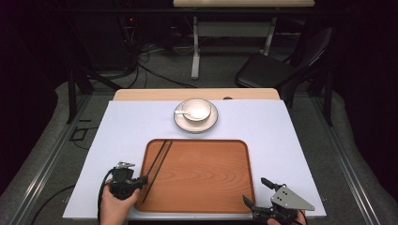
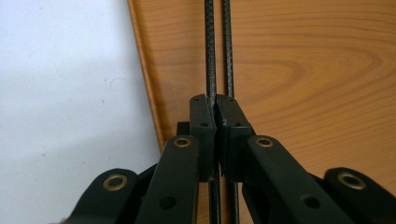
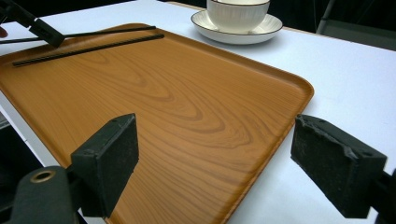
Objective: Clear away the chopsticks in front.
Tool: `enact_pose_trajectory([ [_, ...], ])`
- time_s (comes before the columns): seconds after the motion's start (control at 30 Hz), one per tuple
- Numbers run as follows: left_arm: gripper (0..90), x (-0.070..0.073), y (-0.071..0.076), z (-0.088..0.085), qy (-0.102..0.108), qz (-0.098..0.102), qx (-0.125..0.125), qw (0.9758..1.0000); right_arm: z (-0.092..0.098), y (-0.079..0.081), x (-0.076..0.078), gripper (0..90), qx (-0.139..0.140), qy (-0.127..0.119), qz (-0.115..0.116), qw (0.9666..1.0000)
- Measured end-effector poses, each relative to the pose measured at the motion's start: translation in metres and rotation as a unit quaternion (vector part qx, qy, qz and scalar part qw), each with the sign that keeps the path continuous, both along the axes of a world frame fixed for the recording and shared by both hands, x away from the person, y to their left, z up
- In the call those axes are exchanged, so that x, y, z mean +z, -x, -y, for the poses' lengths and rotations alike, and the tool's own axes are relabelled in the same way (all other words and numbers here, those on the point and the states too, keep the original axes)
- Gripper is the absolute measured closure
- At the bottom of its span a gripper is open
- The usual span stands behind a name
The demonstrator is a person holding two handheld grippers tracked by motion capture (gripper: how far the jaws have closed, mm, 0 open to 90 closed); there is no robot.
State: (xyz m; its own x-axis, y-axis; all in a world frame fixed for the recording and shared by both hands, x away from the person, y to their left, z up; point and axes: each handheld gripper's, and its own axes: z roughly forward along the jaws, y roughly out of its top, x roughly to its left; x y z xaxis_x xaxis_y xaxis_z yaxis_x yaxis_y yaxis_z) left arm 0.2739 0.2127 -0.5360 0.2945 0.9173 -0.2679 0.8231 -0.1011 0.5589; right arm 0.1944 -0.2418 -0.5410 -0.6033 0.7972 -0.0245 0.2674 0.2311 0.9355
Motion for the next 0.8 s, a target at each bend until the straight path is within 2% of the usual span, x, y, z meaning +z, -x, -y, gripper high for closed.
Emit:
enact_pose_trajectory([
  [0.8, 85.3, -0.0035, -0.0009, 0.0012, -0.001, -0.009, 0.007, 0.9999, -0.0001, 0.0002, 0.0002, 14.8, 0.001, -0.001, -0.001, 1.0],
])
